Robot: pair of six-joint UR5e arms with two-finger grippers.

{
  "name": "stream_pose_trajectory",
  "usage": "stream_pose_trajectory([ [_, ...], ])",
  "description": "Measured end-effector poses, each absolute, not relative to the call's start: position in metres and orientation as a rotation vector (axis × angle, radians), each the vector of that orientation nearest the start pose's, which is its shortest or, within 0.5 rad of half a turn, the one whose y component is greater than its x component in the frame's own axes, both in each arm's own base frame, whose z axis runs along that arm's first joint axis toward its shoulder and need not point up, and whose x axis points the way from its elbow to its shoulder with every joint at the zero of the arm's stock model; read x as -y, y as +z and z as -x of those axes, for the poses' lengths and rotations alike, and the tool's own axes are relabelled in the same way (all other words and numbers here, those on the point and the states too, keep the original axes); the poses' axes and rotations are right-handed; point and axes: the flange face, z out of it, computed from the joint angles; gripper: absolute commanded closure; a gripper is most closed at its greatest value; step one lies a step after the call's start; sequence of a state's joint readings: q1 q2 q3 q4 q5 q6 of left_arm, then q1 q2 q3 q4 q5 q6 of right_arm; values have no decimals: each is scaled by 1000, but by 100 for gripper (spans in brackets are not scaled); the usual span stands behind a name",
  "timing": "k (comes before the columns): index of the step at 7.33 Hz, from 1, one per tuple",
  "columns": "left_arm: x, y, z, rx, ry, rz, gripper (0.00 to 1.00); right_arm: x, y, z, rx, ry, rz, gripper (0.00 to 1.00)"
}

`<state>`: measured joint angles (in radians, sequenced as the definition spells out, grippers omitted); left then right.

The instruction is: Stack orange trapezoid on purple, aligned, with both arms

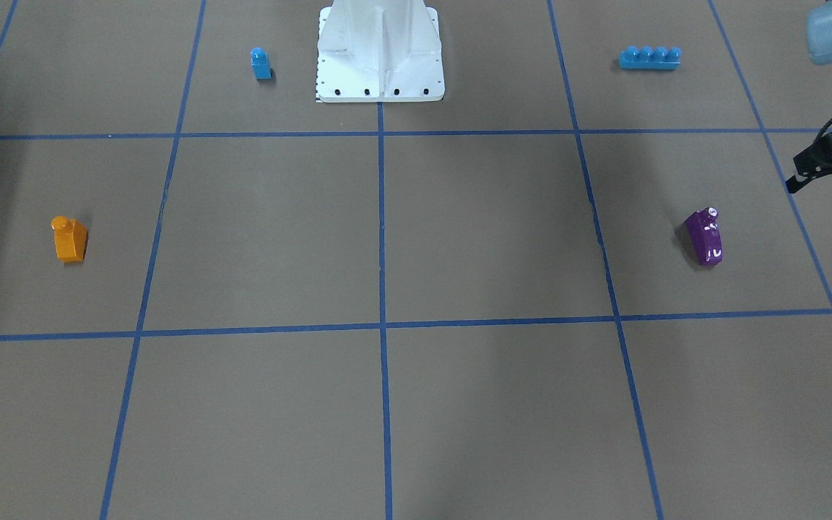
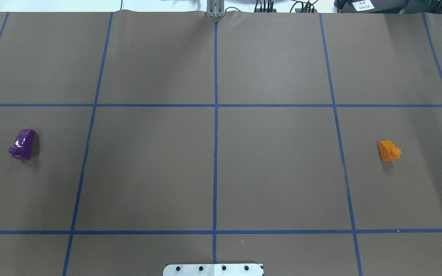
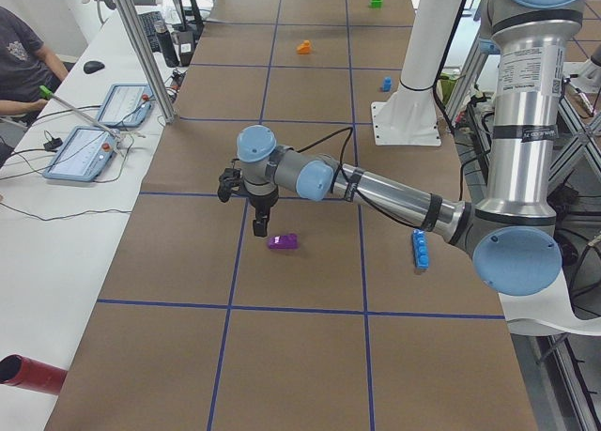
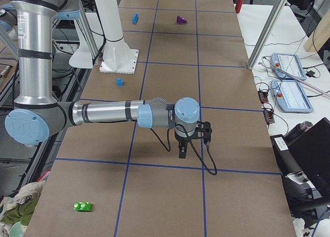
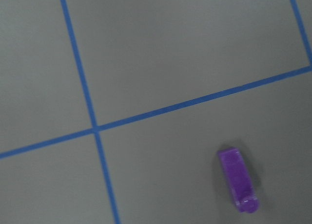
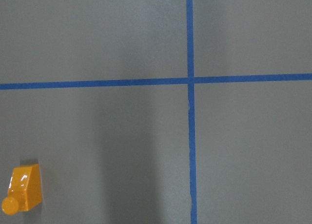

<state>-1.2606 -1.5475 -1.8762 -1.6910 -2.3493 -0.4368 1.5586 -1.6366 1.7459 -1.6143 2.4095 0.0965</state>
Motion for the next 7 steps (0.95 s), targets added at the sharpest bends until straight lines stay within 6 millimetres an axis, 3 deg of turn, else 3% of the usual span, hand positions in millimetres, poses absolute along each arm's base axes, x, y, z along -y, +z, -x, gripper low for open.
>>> stream_pose_trajectory([
  [4, 448, 527, -188, -718, -43, -68, 0, 470, 597, -53, 843, 47, -27, 0],
  [7, 446, 563, -230, -714, -27, -91, 0, 470, 595, -51, 868, 46, -25, 0],
])
